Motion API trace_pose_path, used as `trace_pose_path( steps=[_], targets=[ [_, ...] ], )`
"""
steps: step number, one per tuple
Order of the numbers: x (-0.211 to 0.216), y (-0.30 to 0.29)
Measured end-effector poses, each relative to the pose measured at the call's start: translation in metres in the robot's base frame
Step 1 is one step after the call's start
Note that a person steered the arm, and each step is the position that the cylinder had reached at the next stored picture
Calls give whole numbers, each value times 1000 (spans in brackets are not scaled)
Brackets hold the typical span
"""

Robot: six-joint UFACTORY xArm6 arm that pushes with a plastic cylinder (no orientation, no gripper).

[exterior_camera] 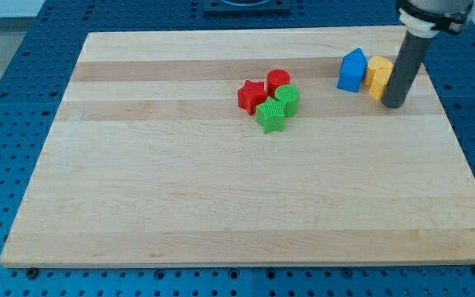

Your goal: Push the yellow hexagon a bit down and left

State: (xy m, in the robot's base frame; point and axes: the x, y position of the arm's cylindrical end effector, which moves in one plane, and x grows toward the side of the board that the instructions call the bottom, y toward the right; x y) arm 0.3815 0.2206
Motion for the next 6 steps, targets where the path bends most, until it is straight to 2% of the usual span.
trace_pose_path(
  steps=[1,2,4,6],
  targets=[
    [0,0],
    [4,-25],
    [5,-113],
    [-22,-153]
  ],
)
